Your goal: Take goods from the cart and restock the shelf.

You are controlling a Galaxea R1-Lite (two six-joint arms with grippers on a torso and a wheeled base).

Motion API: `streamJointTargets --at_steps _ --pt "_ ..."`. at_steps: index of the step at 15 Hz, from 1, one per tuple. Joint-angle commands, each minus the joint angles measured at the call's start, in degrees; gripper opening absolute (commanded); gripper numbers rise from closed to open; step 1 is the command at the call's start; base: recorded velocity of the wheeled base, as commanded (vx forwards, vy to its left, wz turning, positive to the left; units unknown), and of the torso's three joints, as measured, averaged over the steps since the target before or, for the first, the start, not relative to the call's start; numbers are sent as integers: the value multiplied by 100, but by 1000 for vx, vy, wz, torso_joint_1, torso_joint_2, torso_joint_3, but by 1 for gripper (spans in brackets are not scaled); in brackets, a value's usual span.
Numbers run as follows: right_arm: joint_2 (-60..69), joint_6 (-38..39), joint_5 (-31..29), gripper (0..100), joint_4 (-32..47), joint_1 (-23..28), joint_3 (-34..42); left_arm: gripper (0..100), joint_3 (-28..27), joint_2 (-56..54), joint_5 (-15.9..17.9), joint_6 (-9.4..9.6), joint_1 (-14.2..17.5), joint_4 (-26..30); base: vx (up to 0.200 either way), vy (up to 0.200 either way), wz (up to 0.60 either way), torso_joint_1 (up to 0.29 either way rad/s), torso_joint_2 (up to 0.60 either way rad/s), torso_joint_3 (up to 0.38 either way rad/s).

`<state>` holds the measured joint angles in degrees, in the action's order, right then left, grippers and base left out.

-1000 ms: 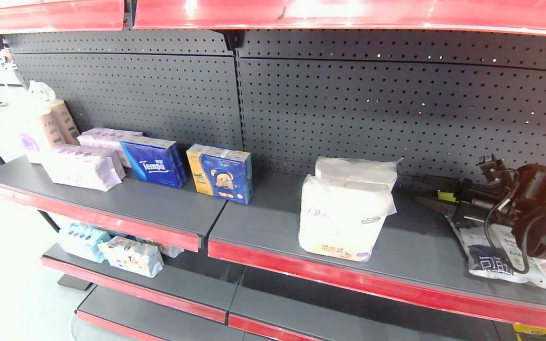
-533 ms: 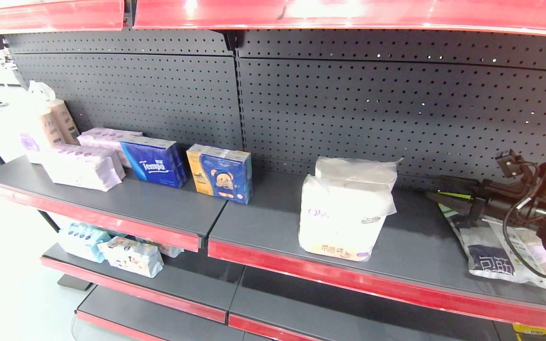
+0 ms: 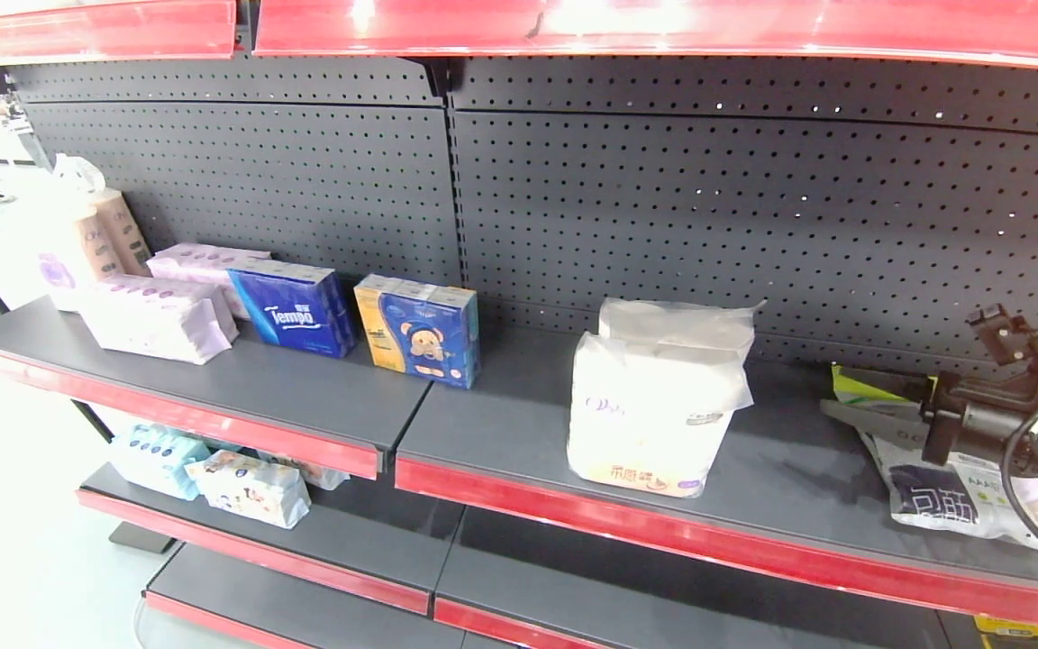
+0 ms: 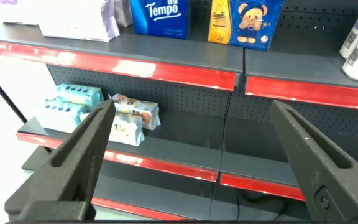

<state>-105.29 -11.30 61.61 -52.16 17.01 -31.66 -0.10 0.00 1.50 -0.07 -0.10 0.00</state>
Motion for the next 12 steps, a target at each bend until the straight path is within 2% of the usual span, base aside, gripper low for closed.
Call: streamJointTargets --at_steps 1,6,12 --pt "325 -21 53 100 -31 -356 222 100 -8 9 -1 -1 1 0 0 0 0 0 0 0" --pt "615 -672 26 100 13 -778 547 100 -8 0 -1 -1 1 0 0 0 0 0 0 0" --pt "492 -672 -158 100 13 -1191 547 100 1 0 -1 -1 1 0 0 0 0 0 0 0"
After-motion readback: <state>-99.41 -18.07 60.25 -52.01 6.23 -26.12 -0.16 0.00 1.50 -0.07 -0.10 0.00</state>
